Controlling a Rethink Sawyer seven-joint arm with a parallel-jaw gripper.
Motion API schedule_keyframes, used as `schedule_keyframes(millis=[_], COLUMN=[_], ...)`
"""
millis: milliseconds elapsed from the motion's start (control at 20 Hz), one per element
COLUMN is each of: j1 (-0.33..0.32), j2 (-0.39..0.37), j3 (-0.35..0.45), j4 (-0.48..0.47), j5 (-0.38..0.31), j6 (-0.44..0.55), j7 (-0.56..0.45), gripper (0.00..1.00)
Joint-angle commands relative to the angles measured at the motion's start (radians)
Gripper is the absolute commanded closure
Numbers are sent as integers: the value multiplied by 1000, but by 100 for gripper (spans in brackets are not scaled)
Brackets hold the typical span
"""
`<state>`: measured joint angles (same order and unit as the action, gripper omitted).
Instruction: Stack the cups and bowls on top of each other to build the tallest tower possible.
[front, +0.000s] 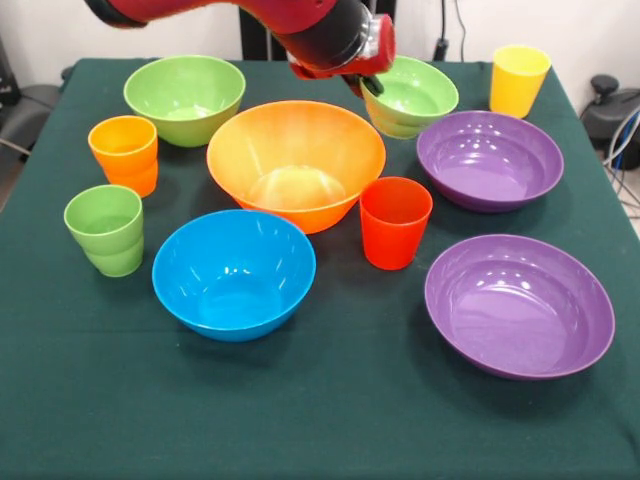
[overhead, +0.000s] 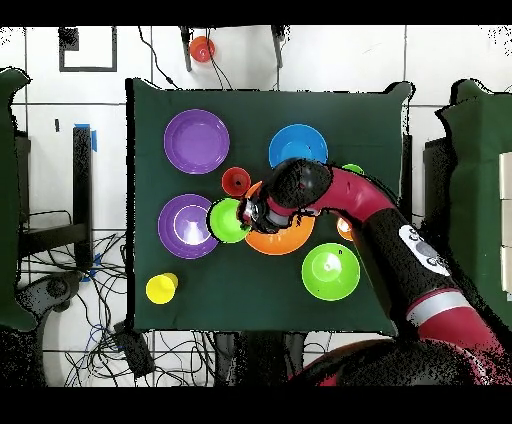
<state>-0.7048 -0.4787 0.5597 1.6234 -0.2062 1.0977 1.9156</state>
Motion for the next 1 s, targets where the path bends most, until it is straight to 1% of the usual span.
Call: schedule_keyframes(millis=[50, 150, 200, 300, 450, 550, 600, 700, 800, 900, 1000], j1=[71, 73, 68, 67, 74, 96, 109, 138, 162, 190, 205], j2=[-128, -180, -217, -259, -306, -323, -325, -319, -305, -290, -285], j3=[-56, -51, -44, -41, -48, -66, -70, -77, -78, -96, -113], j4=[-85, -66, -46, -40, -40, -53, -75, -141, -225, -288, -324], j5=[11, 40, 67, 91, 101, 83, 62, 35, 11, -4, -23], j6=[9, 20, 30, 59, 92, 94, 89, 123, 185, 211, 225], j7=[137, 150, 158, 154, 138, 141, 132, 128, 115, 138, 136], gripper=[100, 100, 100, 100, 100, 100, 100, 100, 100, 100, 100])
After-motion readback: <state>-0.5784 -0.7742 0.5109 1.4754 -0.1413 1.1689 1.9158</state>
